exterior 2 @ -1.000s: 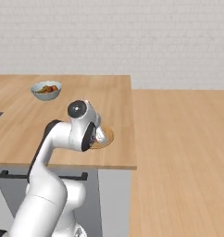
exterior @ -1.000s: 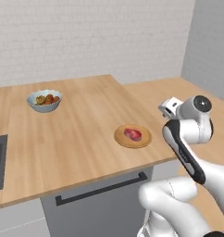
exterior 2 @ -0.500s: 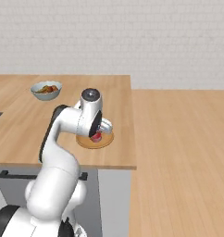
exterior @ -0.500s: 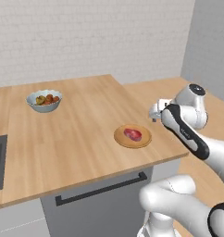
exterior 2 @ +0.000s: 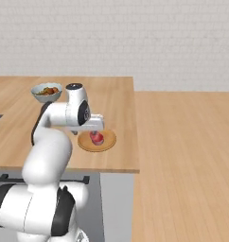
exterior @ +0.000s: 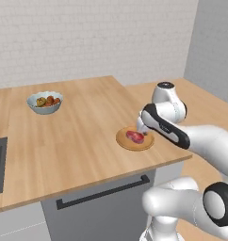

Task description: Pick up the knife from the drawer and place it on the cutting board. Then place the meat from the plate to the cutting board.

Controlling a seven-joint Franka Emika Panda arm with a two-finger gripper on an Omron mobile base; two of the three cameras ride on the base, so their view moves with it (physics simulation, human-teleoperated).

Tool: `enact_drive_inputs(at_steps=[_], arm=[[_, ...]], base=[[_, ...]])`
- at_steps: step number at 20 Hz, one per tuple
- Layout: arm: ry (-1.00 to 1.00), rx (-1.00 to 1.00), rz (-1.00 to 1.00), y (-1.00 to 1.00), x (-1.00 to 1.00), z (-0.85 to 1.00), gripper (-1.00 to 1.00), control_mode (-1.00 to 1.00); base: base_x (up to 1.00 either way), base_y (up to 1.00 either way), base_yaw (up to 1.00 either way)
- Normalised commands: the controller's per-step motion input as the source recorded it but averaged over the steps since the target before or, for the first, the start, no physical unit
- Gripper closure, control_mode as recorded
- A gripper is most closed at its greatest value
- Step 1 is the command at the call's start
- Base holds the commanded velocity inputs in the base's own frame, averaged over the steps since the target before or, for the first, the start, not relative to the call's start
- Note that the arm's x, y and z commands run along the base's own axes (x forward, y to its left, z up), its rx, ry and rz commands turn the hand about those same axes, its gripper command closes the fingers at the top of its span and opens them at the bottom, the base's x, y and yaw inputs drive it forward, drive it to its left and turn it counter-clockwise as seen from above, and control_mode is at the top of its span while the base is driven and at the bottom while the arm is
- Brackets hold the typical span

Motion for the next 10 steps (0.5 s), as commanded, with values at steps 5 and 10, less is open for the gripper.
enact_drive_inputs(at_steps=[5, 10], arm=[[0.00, 0.00, 0.11, 0.17, 0.51, -0.39, -1.00, -1.00], [0.02, -0.02, 0.01, 0.02, 0.68, -0.27, -1.00, -1.00]], base=[[0.00, 0.00, 0.00], [0.00, 0.00, 0.00]])
